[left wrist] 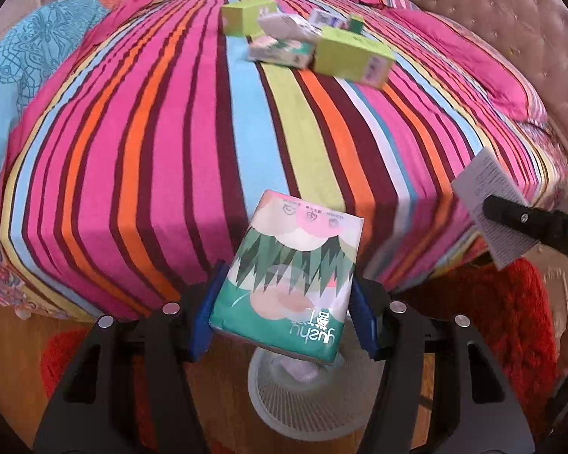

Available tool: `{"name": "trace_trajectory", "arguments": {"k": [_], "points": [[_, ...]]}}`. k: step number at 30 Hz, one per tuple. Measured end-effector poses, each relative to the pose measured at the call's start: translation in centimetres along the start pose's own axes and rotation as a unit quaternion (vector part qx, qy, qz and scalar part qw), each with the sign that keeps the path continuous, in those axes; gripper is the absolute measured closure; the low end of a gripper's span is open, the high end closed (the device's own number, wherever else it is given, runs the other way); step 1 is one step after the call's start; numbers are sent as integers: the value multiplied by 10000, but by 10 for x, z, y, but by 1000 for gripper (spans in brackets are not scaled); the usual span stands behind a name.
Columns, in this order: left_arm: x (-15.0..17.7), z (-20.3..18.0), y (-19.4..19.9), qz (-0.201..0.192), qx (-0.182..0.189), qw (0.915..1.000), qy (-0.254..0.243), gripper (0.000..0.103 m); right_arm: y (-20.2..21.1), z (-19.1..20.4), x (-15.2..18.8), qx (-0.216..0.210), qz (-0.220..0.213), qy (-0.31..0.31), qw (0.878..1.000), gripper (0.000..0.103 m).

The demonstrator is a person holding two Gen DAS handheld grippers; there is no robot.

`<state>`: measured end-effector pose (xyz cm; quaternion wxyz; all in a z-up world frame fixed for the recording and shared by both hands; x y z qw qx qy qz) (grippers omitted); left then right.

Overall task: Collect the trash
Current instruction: 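Carry the tissue pack and white box over the wastebasket with both tools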

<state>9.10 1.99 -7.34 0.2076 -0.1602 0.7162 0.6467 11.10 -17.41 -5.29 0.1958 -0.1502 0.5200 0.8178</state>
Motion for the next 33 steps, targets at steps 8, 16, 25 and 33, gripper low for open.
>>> {"name": "trace_trajectory", "arguments": {"k": [8, 16, 25, 33], "points": [[38, -13, -7, 420, 244, 9988, -4, 44, -16, 8, 38, -80, 658, -79, 9978, 70], [71, -18, -34, 1093, 420, 9931, 29, 44, -34, -3, 64, -20, 1261, -289, 9916, 70], [93, -26, -71, 1890, 413, 9811, -66, 44, -69, -19, 92, 185, 2070, -587, 9764, 70], [109, -22, -91, 2434, 374, 9692, 92, 44, -90, -33, 110, 335, 2593, -954, 9605, 70]]}}
Point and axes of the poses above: each gripper's, at about its wrist camera, not at the fingertips, and y roughly against the way its jaws point, z to its left, x to its underside, the point moved 4 cm from there along -y, roughly the way its jaws point, and after that the axes turned 1 degree about -y, right-handed, at the moved point
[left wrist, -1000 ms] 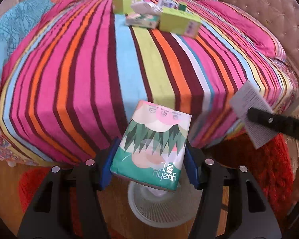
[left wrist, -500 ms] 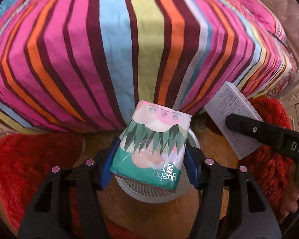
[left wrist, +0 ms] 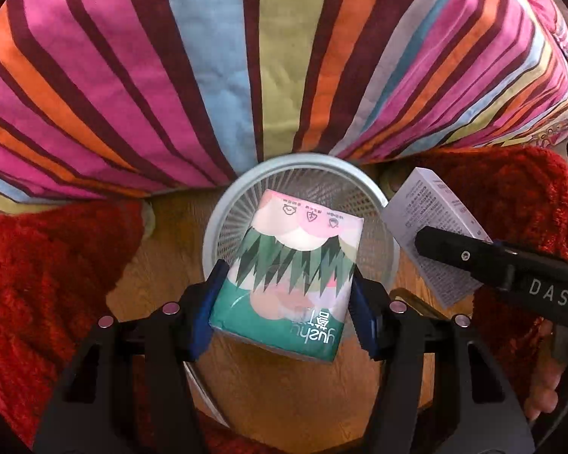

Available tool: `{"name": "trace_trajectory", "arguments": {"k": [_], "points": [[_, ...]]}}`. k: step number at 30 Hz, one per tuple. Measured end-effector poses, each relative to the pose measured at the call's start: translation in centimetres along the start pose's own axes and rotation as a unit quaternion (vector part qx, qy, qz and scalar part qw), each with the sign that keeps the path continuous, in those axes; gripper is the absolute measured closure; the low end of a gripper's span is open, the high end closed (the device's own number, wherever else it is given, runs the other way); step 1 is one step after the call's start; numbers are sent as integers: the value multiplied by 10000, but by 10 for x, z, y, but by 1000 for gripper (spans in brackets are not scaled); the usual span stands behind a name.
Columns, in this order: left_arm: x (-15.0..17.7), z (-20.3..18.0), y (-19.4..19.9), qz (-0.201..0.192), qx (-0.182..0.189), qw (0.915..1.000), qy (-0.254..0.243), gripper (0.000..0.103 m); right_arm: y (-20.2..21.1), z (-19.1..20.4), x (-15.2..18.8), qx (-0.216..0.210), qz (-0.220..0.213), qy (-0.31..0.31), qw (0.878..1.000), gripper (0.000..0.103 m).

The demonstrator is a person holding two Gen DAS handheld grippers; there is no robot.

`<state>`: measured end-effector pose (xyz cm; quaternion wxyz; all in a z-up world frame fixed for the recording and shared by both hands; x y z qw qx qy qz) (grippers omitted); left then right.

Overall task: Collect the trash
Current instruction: 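Carry the tissue pack and white box over the wastebasket with both tools, then open both tools to drop the tissue pack and white box into the wastebasket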

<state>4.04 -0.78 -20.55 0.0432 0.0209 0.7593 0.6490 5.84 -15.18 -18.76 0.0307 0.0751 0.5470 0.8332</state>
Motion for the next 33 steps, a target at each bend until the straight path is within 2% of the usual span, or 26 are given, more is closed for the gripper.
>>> {"name": "trace_trajectory", "arguments": {"k": [9, 21, 23, 24, 25, 27, 30, 33], "points": [[0, -1, -25, 494, 68, 9988, 8, 44, -29, -9, -7, 78, 449, -296, 9985, 70], [4, -2, -47, 1018, 60, 9948, -75, 42, -43, -6, -8, 145, 728, -215, 9970, 69], [6, 1, -50, 1063, -28, 9943, -26, 23, -47, -6, -7, 116, 829, -231, 9962, 69], [5, 3, -50, 1050, -48, 9945, -9, 14, -49, -7, -6, 107, 885, -250, 9957, 65], [4, 4, -50, 1035, -53, 9946, 5, 14, -50, -8, -5, 137, 905, -269, 9954, 52], [3, 4, -49, 1007, -32, 9949, 4, 14, -49, -8, -7, 145, 849, -300, 9958, 42], [3, 3, -49, 1017, -69, 9948, -7, 14, -46, -8, -7, 130, 800, -305, 9962, 34], [3, 2, -49, 1002, -103, 9949, 9, 14, -45, -10, -7, 134, 794, -368, 9961, 33]]}}
Point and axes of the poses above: each gripper's, at about its wrist camera, not at the fingertips, and y roughly against the way its jaws point, z to its left, x to its underside, the point moved 4 cm from there along -y, roughly the way its jaws point, and after that the axes turned 1 degree about -y, right-handed, at the moved point
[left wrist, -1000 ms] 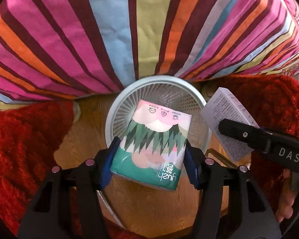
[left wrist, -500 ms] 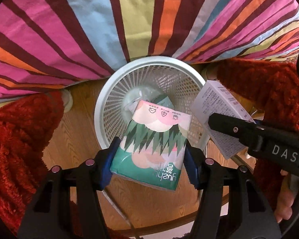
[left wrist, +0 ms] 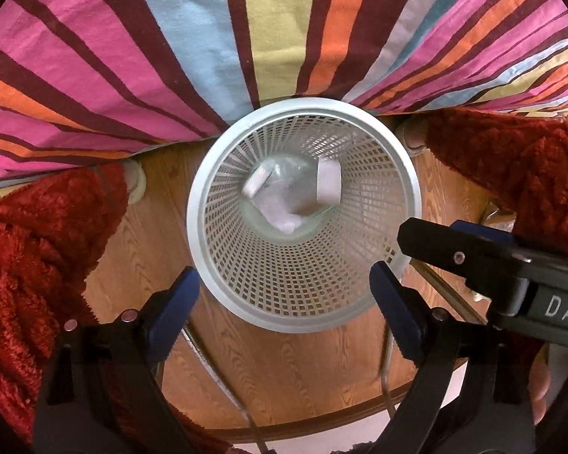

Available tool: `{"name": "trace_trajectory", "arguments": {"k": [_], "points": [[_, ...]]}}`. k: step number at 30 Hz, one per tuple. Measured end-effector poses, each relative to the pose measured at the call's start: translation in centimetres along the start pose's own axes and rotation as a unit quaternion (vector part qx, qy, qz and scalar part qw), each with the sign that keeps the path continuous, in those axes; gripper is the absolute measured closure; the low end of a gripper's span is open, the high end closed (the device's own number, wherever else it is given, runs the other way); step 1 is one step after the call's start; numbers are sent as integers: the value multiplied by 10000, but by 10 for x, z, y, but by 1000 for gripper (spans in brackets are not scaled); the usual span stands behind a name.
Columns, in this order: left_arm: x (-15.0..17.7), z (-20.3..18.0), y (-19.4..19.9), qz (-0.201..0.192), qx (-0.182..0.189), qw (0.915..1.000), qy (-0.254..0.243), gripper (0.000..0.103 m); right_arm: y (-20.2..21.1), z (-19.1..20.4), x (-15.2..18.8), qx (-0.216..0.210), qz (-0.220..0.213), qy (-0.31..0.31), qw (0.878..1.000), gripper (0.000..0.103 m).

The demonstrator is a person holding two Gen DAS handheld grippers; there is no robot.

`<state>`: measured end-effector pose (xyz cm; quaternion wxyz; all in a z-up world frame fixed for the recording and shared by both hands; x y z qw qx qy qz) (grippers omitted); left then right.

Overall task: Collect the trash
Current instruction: 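Open both tools to drop the tissue pack and white box into the wastebasket, then move both tools back toward the remaining boxes on the bed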

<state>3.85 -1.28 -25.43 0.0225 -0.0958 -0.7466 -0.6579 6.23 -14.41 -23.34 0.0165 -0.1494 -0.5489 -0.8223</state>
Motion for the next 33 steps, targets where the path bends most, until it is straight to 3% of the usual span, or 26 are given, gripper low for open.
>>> {"name": "trace_trajectory", "arguments": {"k": [28, 33], "points": [[6, 8, 38, -761, -176, 9967, 226, 14, 34, 6, 10, -14, -637, 193, 9978, 31], [9, 5, 59, -1235, -220, 9920, 153, 14, 54, 14, 16, -30, -1024, 395, 9940, 31]]}}
Point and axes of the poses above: each gripper's, at about its wrist camera, not at the fingertips, and y roughly against the way its jaws point, z to its left, x to its underside, the point moved 4 cm from there along -y, roughly the way its jaws point, and after that the axes turned 1 degree about -y, right-handed, at the moved point
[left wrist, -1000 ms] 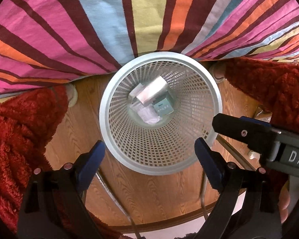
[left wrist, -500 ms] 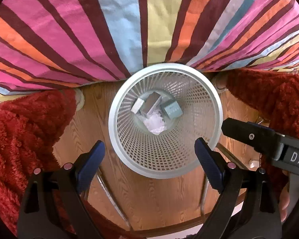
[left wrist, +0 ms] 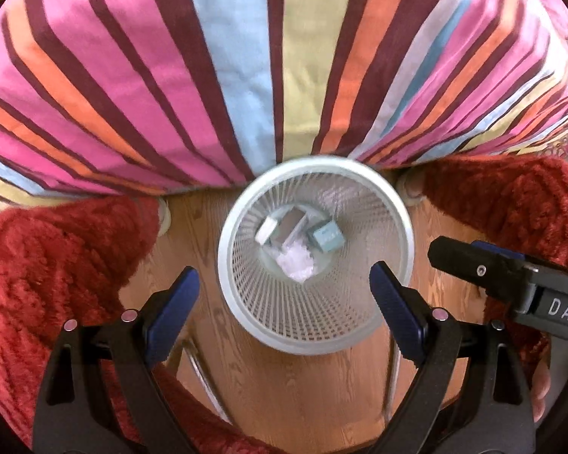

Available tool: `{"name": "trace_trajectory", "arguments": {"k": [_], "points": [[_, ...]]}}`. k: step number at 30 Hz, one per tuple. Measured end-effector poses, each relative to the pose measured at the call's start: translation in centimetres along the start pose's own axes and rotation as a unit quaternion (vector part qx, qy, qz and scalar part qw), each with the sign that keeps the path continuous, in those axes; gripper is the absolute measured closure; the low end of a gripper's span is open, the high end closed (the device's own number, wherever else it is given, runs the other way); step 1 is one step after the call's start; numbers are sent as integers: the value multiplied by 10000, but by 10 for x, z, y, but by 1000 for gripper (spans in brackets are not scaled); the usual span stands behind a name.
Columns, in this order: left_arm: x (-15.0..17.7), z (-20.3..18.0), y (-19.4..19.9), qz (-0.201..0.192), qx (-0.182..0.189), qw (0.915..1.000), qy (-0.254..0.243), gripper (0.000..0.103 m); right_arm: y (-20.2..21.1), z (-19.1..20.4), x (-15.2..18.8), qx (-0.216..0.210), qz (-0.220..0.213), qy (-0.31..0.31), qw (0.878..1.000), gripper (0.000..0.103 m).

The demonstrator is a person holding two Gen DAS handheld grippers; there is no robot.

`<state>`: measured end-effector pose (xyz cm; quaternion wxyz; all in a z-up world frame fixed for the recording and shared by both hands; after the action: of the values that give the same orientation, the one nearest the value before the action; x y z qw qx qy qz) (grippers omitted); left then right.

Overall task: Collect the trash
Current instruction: 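Move both tools back toward the remaining boxes on the bed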

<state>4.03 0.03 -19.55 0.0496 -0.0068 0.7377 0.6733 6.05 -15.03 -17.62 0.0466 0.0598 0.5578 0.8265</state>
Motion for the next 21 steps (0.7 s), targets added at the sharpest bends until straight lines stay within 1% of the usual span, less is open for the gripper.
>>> {"name": "trace_trajectory", "arguments": {"k": [5, 8, 11, 14, 15, 16, 17, 19, 21], "points": [[-9, 7, 31, -661, -140, 9977, 40, 14, 38, 12, -6, 0, -800, 383, 9961, 30], [-14, 13, 52, -1112, -283, 9934, 79, 14, 68, 21, -10, -45, -1429, 675, 9874, 30], [-22, 16, 80, -1694, -553, 9840, -75, 14, 103, 36, -16, 75, -2244, 1050, 9688, 30], [-31, 17, 102, -2112, -684, 9749, -156, 14, 141, 46, -26, 92, -3030, 1310, 9439, 30], [-36, 19, 111, -2238, -645, 9724, -143, 14, 150, 48, -29, 53, -3197, 1365, 9376, 25], [-42, 21, 118, -2330, -576, 9707, -122, 14, 157, 50, -32, -9, -3333, 1426, 9320, 12], [-45, 21, 123, -2374, -539, 9699, -110, 14, 166, 53, -37, -116, -3482, 1512, 9251, 8], [-56, 23, 132, -2445, -480, 9684, -121, 14, 173, 55, -43, -229, -3656, 1655, 9157, 8], [-67, 23, 137, -2471, -467, 9677, -153, 14, 174, 58, -50, -182, -3712, 1756, 9116, 8]]}}
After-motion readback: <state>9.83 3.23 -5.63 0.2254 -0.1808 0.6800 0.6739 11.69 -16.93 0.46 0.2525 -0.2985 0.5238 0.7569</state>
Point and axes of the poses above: each gripper's, at about its wrist camera, not at the fingertips, and y roughly against the way its jaws point, z to its left, x to its underside, the point moved 4 cm from there along -y, roughly the way its jaws point, and after that the axes turned 1 degree about -y, right-handed, at the moved point
